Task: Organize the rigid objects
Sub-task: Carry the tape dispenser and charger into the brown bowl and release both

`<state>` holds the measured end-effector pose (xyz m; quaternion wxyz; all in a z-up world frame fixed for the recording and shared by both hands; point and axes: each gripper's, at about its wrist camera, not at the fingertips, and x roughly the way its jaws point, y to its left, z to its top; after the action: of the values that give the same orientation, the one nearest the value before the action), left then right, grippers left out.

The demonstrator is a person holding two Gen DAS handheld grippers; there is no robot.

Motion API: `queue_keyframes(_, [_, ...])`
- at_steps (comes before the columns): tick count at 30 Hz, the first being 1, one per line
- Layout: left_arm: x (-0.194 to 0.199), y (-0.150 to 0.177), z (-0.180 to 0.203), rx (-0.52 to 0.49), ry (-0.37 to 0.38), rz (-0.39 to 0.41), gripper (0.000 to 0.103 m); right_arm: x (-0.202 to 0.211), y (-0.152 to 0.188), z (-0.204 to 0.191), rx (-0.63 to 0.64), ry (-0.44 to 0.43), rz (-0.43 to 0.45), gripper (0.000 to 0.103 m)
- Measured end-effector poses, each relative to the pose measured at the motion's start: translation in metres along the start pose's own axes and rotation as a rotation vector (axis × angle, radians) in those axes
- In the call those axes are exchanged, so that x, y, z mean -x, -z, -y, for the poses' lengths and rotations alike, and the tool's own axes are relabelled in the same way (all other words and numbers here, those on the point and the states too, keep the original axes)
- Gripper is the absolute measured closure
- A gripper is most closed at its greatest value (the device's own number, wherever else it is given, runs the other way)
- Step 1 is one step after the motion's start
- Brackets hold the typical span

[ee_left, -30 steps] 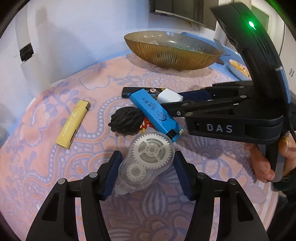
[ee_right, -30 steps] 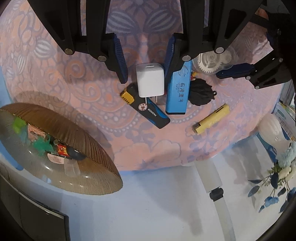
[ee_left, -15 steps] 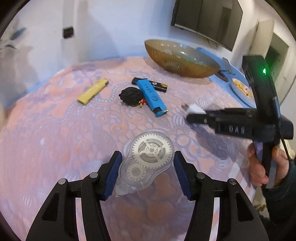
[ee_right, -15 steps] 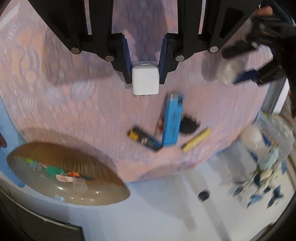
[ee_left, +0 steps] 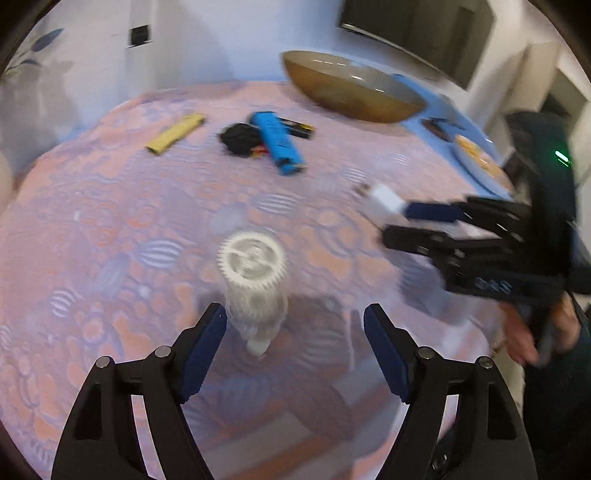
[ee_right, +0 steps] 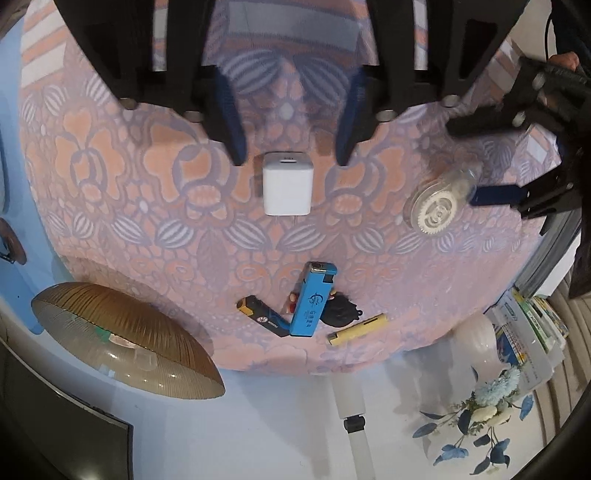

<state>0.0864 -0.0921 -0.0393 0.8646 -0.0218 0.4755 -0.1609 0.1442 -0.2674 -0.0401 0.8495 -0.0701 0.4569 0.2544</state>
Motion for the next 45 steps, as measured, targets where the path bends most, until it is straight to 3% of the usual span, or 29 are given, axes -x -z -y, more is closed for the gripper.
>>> queue_keyframes(4, [-0.005,-0.005,-0.002,-0.001,-0.127,0.011,0.028,-0.003,0.001,0.004,-0.021,-0.008,-0.006,0.045])
queue_keyframes(8, [-0.022,-0.015,-0.006,0.024,-0.147,0.000,0.029,-0.002,0.001,0.004,-0.038,-0.036,0.007,0.045])
queue_keyframes(10, [-0.029,-0.019,-0.001,0.012,-0.195,0.013,0.033,-0.005,-0.001,0.001,-0.034,-0.020,0.011,0.045])
queue_keyframes(12, [-0.030,-0.021,0.003,-0.004,-0.199,0.028,0.053,-0.009,-0.003,-0.002,-0.029,0.003,0.011,0.045])
queue_keyframes(13, [-0.028,-0.021,0.005,-0.003,-0.200,0.036,0.057,-0.010,-0.004,-0.003,-0.026,0.012,0.013,0.045])
queue_keyframes(15, [-0.028,-0.024,0.004,0.001,-0.211,0.041,0.057,-0.012,-0.005,-0.005,-0.016,0.023,0.022,0.045])
queue_keyframes(17, [-0.026,-0.025,0.006,-0.008,-0.232,0.060,0.057,-0.013,-0.006,-0.008,0.002,0.031,0.036,0.065])
queue_keyframes(18, [-0.023,-0.028,0.007,-0.010,-0.226,0.076,0.057,-0.014,-0.007,-0.010,0.016,0.034,0.038,0.076])
queue_keyframes(21, [-0.010,-0.039,0.012,-0.019,-0.190,0.129,0.057,-0.009,-0.009,-0.010,0.022,0.033,0.060,0.077])
queue_keyframes(25, [0.010,-0.068,0.028,-0.077,-0.199,0.205,0.057,0.019,-0.024,0.015,-0.036,0.051,0.143,0.077])
queue_keyframes(32, [0.024,-0.149,0.059,-0.100,-0.140,0.331,0.057,0.097,-0.074,0.100,-0.193,0.165,0.355,0.077])
queue_keyframes(35, [0.019,-0.187,0.075,-0.119,-0.108,0.369,0.057,0.115,-0.092,0.136,-0.279,0.185,0.393,0.077])
queue_keyframes(40, [-0.012,-0.237,0.094,-0.129,-0.056,0.357,0.057,0.118,-0.109,0.168,-0.383,0.190,0.391,0.077])
queue_keyframes(45, [-0.053,-0.253,0.100,-0.092,-0.023,0.309,0.057,0.085,-0.119,0.190,-0.443,0.142,0.297,0.077])
